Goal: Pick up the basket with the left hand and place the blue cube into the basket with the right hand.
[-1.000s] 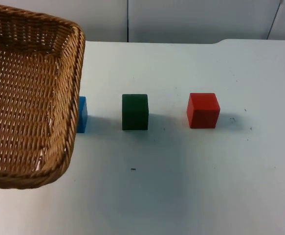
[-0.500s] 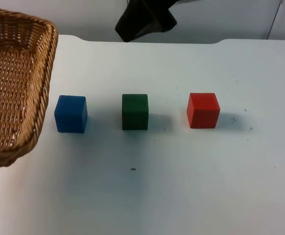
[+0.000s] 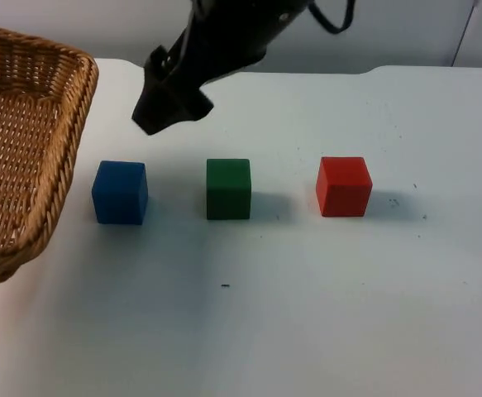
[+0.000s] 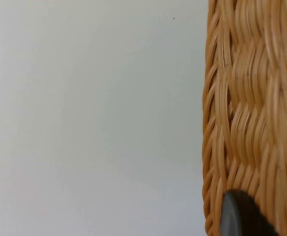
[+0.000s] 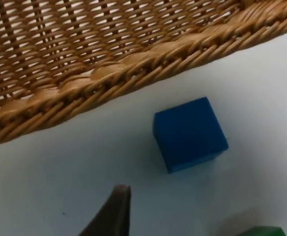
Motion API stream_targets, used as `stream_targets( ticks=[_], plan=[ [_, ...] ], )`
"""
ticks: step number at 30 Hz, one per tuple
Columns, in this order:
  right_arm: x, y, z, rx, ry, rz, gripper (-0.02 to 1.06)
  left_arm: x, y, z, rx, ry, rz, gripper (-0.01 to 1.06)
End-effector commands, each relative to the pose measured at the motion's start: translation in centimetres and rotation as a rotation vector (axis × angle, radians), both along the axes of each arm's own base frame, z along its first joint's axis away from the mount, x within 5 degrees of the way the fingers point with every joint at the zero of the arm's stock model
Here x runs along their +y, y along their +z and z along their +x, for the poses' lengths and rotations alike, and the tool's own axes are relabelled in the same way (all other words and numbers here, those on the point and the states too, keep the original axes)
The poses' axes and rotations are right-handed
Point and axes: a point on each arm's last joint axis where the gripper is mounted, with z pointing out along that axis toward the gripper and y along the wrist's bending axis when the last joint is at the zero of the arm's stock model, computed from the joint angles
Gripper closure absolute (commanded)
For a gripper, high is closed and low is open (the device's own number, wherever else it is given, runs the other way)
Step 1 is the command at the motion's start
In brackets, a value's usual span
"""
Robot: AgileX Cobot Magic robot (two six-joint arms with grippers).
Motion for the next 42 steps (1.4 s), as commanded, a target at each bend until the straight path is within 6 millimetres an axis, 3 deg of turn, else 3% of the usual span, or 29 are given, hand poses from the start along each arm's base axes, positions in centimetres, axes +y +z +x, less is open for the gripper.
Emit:
stream_targets(
  ticks=[1,15,23,33,42],
  plan=[
    [1.6,-1.7,0.2,0.018,0.036,-0.013,0.02,1.1,0.4,0.0,-0.025,0.055,-0.008,1.05],
    [5.0,-7.2,2.7,0.042,0.057,-0.014,0.02,1.5,0.6,-0.1,-0.054,0.064,-0.047,1.05],
    [5.3,-8.4,3.1,0.045,0.062,-0.022,0.02,1.5,0.6,0.0,-0.055,0.066,-0.05,1.05],
    [5.4,-12.0,3.2,0.07,0.068,-0.057,0.02,1.5,0.6,0.0,-0.058,0.069,-0.052,1.05],
    [5.5,-12.0,3.5,0.04,0.064,-0.04,0.05,1.4,0.6,0.0,-0.056,0.068,-0.056,1.05]
  ],
)
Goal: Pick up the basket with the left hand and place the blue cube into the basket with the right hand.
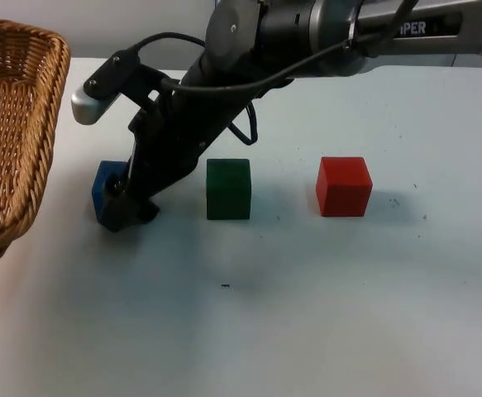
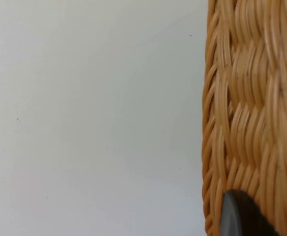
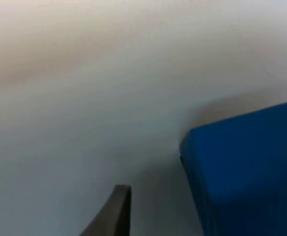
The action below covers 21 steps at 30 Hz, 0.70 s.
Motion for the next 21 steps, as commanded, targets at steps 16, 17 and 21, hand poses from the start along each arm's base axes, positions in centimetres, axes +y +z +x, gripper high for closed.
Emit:
stream_targets(
  ticks=[16,17,21],
  plan=[
    [0.38,0.53,0.29,-0.046,-0.004,0.024,0.2,-0.12,0.51,0.25,-0.022,0.012,-0.029,1.05],
    [0.38,0.53,0.29,-0.046,-0.004,0.024,0.22,-0.12,0.51,0.25,-0.022,0.012,-0.029,1.05],
    [0.38,0.53,0.29,-0.046,-0.004,0.024,0.29,-0.12,0.51,0.25,-0.022,0.012,-0.029,1.05]
  ],
)
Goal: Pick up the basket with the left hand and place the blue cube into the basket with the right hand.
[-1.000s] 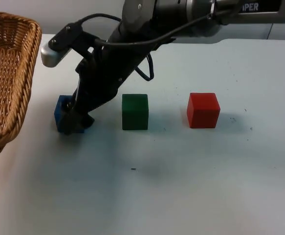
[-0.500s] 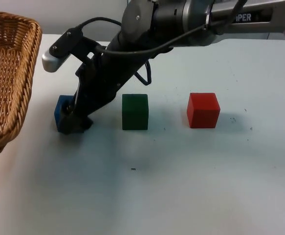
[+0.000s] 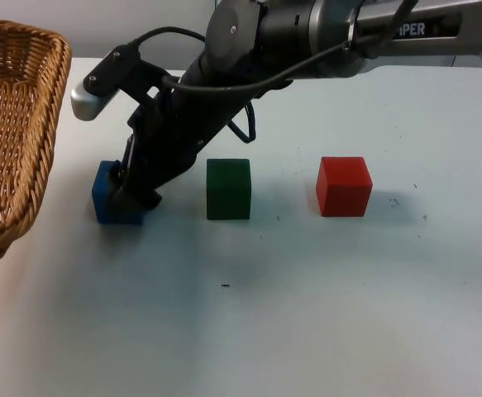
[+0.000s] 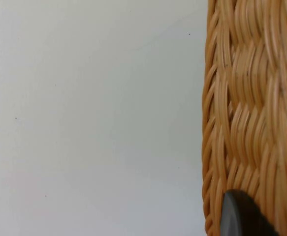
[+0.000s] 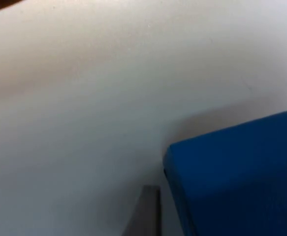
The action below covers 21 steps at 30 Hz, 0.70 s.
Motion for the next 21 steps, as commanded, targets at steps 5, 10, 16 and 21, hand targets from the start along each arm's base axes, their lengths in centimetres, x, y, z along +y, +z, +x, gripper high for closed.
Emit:
stream_targets(
  ticks=[5,10,16,21],
  plan=[
    [0.28,0.48,0.01,-0.012,0.0,0.01,0.58,-0.08,0.51,0.29,-0.026,0.015,-0.025,1.05],
    [0.27,0.48,0.01,-0.013,0.0,0.009,0.99,-0.08,0.51,0.29,-0.026,0.015,-0.025,1.05],
    [0.27,0.49,0.02,-0.001,-0.02,0.015,1.05,-0.11,0.52,0.29,-0.026,0.016,-0.03,1.05],
    [0.17,0.62,-0.13,0.034,-0.046,0.009,1.05,-0.18,0.58,0.35,-0.031,0.022,-0.042,1.05]
  ],
)
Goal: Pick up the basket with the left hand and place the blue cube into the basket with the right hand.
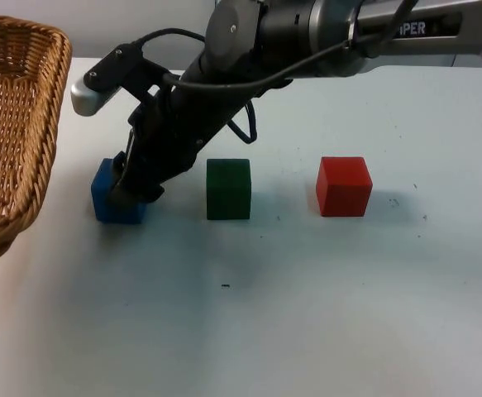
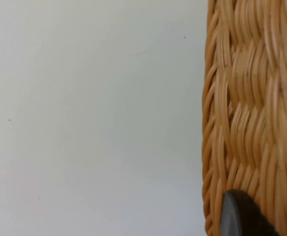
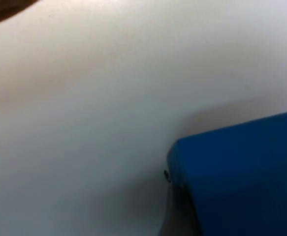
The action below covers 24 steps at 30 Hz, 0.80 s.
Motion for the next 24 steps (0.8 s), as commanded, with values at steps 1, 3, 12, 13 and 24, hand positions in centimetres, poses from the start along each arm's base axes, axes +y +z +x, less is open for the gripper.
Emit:
stream_targets(
  ticks=[1,3,12,13,24],
  plan=[
    [0.1,0.9,-0.2,0.008,0.001,-0.011,1.05,-0.1,0.5,0.3,-0.024,0.014,-0.03,1.05],
    [0.0,1.9,-0.2,0.003,-0.001,-0.012,1.05,-0.1,0.5,0.3,-0.023,0.013,-0.031,1.05],
    [-0.6,6.6,-0.8,-0.021,0.011,-0.021,1.05,-0.3,0.5,0.2,-0.017,0.01,-0.048,1.05],
    [-0.8,7.6,-0.9,-0.03,0.008,-0.028,1.05,-0.3,0.5,0.2,-0.018,0.012,-0.05,1.05],
    [-3.5,19.6,-2.8,-0.193,-0.056,0.009,1.05,-0.4,0.6,0.2,-0.022,0.017,-0.064,1.05]
  ],
)
